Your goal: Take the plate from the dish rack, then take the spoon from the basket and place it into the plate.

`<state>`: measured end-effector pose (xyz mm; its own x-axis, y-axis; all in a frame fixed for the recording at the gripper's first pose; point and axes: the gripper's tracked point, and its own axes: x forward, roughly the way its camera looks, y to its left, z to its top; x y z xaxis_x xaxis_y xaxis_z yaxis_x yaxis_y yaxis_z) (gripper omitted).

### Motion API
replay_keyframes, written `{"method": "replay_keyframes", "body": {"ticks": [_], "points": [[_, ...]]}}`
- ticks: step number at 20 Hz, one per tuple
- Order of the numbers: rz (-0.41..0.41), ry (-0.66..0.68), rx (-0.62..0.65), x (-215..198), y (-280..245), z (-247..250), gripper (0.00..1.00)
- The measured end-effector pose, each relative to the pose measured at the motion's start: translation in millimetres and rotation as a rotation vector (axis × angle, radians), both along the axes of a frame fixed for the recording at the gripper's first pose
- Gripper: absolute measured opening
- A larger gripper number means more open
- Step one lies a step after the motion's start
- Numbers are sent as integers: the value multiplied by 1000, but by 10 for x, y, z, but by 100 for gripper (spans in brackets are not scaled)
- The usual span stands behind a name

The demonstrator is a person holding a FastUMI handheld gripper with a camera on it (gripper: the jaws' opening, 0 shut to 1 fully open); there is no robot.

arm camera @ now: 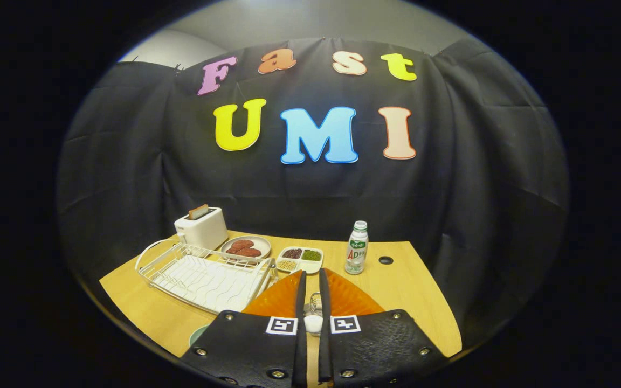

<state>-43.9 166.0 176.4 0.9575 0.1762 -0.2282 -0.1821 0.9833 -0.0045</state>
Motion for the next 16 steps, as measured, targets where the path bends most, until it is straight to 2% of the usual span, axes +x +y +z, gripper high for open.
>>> {"method": "replay_keyframes", "body": {"ticks": [5,16], "points": [[75,78,-5,-164,375,-261,8],[194,210,-59,-224,975,-747,8]]}}
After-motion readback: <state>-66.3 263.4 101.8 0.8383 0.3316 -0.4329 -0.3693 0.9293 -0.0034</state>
